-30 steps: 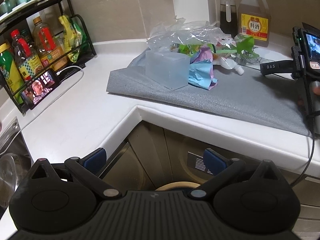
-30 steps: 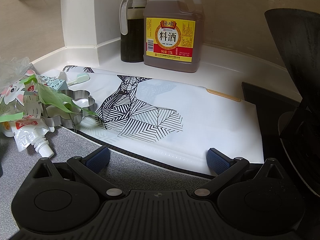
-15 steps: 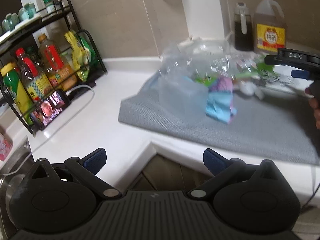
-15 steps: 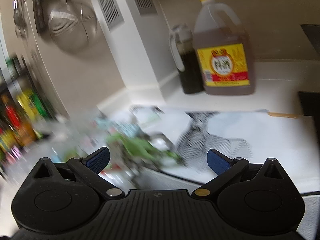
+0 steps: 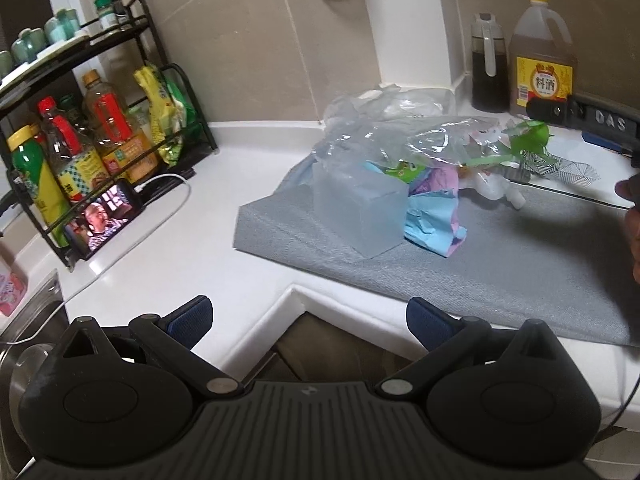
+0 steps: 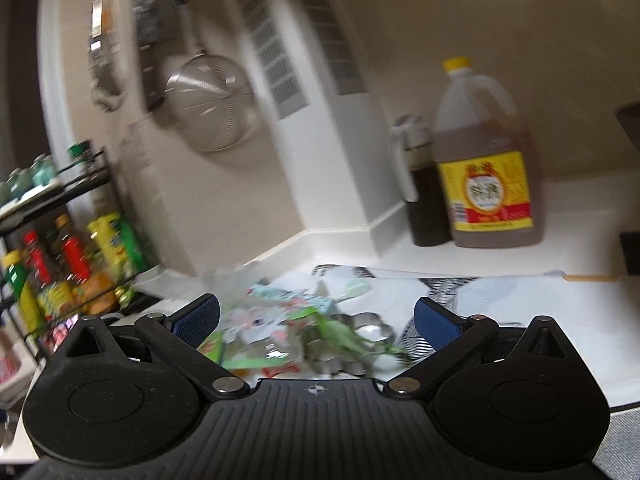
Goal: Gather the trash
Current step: 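Grasp the clear plastic bag with the left gripper and lift it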
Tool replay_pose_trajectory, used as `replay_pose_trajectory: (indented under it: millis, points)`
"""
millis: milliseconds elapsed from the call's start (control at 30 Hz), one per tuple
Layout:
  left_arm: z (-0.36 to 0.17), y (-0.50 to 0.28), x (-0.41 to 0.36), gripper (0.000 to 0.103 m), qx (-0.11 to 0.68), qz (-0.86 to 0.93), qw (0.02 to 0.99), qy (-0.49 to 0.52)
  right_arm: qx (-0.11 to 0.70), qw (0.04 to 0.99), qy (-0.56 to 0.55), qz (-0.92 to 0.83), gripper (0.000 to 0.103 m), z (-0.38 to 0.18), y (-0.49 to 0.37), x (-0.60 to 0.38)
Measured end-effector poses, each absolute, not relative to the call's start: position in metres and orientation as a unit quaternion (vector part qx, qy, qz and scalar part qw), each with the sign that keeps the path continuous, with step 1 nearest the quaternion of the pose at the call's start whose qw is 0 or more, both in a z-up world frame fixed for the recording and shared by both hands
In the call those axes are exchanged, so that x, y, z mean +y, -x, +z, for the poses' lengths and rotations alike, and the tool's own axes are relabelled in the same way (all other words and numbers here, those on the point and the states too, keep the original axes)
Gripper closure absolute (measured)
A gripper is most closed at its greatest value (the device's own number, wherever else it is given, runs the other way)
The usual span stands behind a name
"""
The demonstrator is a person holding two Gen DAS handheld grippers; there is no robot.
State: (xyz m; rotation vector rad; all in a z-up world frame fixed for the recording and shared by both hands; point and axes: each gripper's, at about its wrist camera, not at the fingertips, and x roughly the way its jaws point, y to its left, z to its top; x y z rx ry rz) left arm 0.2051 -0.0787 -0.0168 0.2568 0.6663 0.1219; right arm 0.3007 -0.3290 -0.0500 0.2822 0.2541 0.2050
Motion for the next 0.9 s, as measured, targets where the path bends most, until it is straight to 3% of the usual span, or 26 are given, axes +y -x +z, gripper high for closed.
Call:
replay_pose_trajectory:
  millis: [900]
  points:
    - [-0.015, -0.214, -0.079, 0.0, 0.322, 0.083, 0.931, -0.151, 0.122, 0.98, -0.099, 0.123, 0.0, -0.05, -0.292, -0.315]
